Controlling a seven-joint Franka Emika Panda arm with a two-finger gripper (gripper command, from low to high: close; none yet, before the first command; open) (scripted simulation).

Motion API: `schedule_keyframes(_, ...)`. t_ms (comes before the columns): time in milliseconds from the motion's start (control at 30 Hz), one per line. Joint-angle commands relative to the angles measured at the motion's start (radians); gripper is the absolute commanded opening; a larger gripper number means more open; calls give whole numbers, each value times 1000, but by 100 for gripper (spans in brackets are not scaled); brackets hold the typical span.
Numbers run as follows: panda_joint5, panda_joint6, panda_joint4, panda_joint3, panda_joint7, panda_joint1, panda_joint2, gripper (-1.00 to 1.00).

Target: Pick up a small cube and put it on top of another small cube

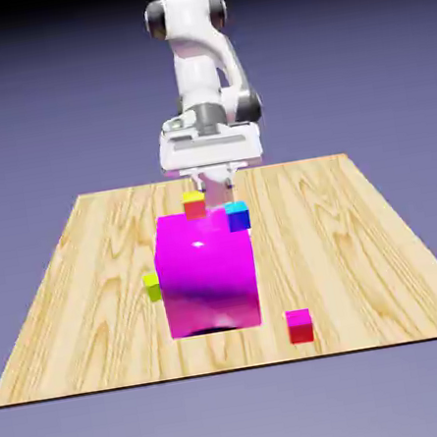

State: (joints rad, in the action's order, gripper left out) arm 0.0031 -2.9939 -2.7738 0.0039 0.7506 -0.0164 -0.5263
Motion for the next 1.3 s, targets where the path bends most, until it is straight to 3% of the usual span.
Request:
schedule_keyframes(0,3,36,30,3,8,-4,36,0)
schedule_keyframes(1000,79,1104,928,101,245,-114,1120,0)
schedule_keyframes(1167,81,950,844,102,240,-123,1190,0)
schedule_keyframes(1200,81,950,844,102,240,-123,1190,-100)
schedule_keyframes(1267,81,993,868,101,242,-120,1171,-100)
